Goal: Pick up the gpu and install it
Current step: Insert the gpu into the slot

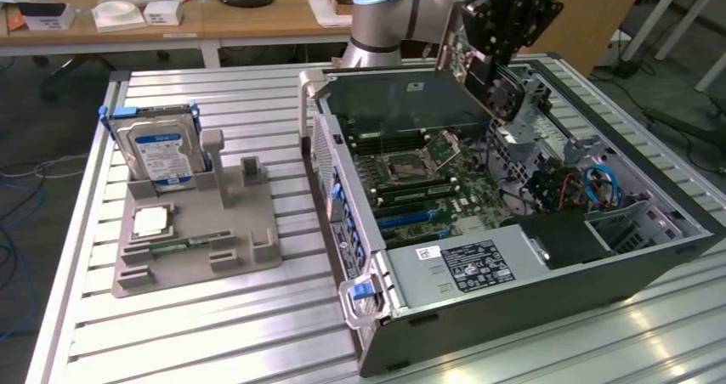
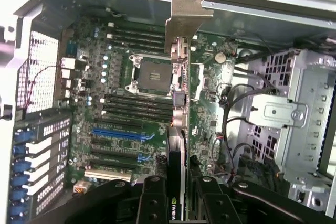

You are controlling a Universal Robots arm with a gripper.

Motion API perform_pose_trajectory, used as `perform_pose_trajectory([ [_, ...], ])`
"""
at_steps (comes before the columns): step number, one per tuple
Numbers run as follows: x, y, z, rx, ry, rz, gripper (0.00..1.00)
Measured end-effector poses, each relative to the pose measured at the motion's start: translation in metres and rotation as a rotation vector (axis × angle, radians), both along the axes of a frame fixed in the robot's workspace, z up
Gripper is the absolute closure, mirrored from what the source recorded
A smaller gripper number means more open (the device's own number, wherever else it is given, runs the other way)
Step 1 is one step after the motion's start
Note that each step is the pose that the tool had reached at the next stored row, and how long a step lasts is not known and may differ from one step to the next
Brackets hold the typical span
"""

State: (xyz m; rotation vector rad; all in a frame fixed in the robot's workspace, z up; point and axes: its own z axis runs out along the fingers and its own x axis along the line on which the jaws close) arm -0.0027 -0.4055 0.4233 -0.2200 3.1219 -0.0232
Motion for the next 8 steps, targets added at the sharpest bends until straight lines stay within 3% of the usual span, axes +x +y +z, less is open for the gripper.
perform_pose_trajectory([
  [8, -0.0005, -0.0006, -0.0001, 0.0, 0.0, 0.099, 0.74],
])
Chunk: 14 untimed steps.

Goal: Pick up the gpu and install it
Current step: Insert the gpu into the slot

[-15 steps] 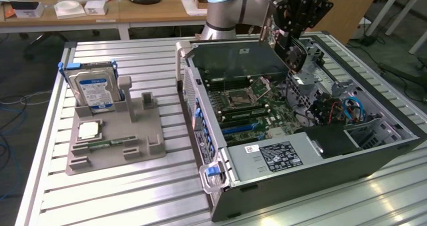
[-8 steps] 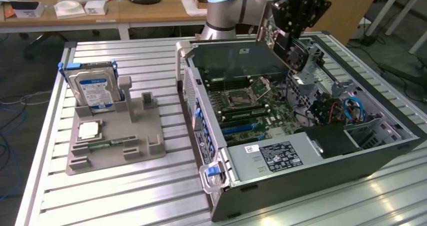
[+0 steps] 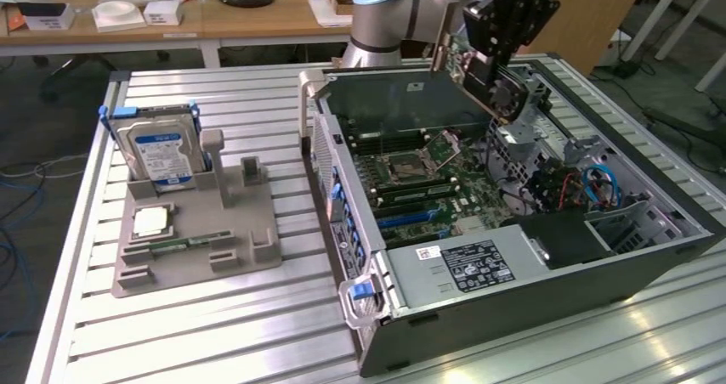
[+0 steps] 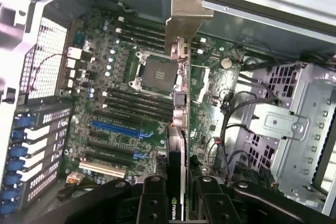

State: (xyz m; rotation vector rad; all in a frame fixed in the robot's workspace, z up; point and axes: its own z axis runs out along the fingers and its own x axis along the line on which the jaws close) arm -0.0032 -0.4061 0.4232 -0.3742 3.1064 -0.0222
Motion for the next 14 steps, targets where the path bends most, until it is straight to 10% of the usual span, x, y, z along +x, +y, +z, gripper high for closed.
perform_pose_trajectory([
  [14, -0.0009, -0.0004, -0.0003, 0.0, 0.0, 0.205, 0.74],
])
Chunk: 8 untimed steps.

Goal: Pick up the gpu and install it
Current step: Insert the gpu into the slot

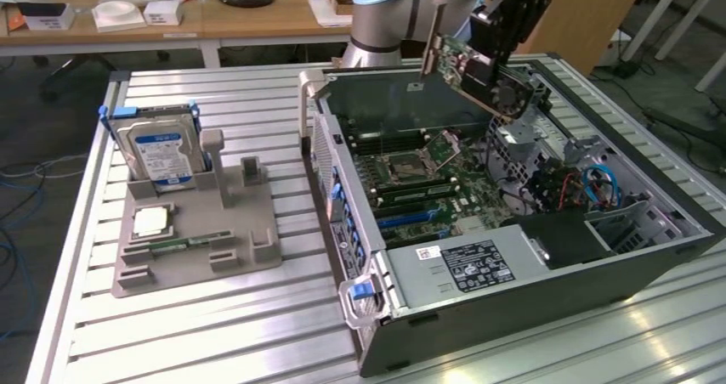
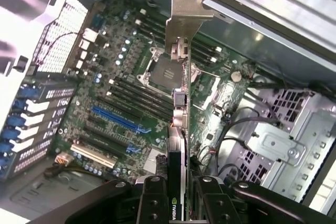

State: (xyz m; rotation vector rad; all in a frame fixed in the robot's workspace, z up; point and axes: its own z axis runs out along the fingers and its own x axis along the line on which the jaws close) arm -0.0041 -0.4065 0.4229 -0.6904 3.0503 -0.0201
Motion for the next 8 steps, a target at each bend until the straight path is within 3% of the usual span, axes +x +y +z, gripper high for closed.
perform_pose_trajectory([
  [8, -0.0005, 0.0, -0.0003, 0.0029, 0.0, 0.082, 0.74],
])
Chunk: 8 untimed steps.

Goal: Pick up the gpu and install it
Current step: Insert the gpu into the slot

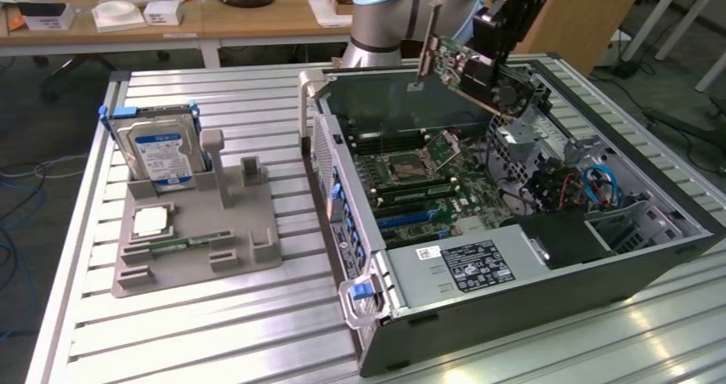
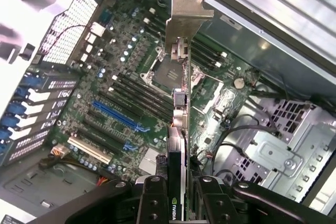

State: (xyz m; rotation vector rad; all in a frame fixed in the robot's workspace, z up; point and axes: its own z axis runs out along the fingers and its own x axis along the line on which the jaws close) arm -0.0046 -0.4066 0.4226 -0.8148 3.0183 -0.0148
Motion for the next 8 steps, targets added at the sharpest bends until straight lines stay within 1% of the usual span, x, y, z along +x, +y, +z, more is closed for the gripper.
perform_pose_trajectory([
  [8, -0.0024, -0.0007, -0.0008, 0.0003, 0.0, 0.079, 0.74],
])
